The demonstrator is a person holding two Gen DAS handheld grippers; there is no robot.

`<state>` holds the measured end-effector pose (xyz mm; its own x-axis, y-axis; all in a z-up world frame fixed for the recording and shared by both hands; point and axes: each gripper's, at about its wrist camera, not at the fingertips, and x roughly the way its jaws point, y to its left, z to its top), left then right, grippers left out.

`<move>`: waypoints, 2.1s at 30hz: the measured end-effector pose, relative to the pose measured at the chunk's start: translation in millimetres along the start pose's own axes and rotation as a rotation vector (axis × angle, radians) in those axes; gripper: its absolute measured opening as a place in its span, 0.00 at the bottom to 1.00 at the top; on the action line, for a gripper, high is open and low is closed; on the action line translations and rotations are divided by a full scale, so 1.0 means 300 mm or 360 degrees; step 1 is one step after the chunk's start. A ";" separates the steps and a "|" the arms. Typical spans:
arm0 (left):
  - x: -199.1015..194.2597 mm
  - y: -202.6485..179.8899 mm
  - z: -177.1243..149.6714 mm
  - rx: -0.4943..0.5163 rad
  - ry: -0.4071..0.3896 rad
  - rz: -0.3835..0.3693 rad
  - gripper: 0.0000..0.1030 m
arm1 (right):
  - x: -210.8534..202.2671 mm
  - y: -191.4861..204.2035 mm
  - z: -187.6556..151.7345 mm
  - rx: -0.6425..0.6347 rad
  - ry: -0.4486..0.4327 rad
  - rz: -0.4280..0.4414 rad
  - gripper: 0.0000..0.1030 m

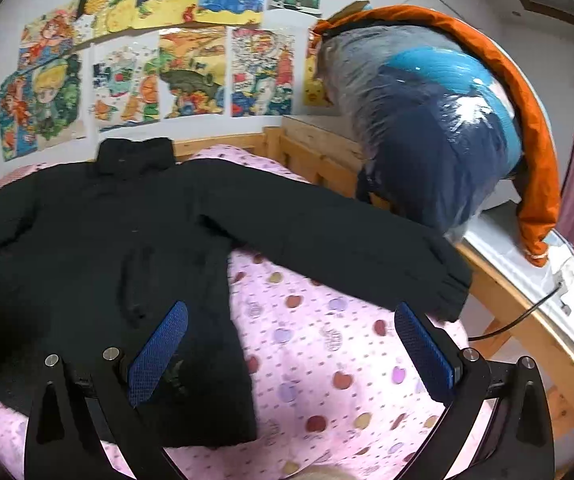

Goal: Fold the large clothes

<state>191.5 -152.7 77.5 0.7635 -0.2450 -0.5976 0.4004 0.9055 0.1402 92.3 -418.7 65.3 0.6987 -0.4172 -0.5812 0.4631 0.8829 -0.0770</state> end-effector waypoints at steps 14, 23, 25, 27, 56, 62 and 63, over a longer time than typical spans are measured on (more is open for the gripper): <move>0.348 -0.103 0.170 -0.0030 0.0191 -0.0179 1.00 | 0.136 -0.101 0.031 0.0239 -0.0042 -0.0121 0.99; 0.529 -0.220 0.244 0.0091 0.0155 -0.0134 1.00 | 0.328 -0.248 -0.051 0.0743 -0.0049 -0.0001 0.99; 0.555 -0.239 0.256 0.0100 0.0115 -0.0113 1.00 | 0.380 -0.264 -0.058 0.0766 -0.0016 -0.0041 0.99; 0.594 -0.266 0.269 0.0122 0.0099 -0.0098 1.00 | 0.419 -0.278 -0.066 0.0807 0.0001 -0.0036 0.99; 1.062 -0.452 0.182 0.0154 0.0575 -0.0198 1.00 | 0.627 -0.363 -0.148 0.1285 -0.0102 0.0152 0.13; 1.005 -0.423 0.202 0.0110 0.0552 -0.0227 1.00 | 0.526 -0.332 -0.001 0.1004 -0.0282 0.0154 0.08; 0.977 -0.405 0.214 0.0083 0.0537 -0.0244 1.00 | 0.505 -0.324 0.036 0.0952 -0.0310 0.0162 0.07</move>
<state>399.2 -356.9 -64.1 0.4864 -0.2406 -0.8400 0.5290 0.8462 0.0639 159.0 -569.9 -6.4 0.8154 -0.4188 -0.3996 0.5744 0.6707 0.4693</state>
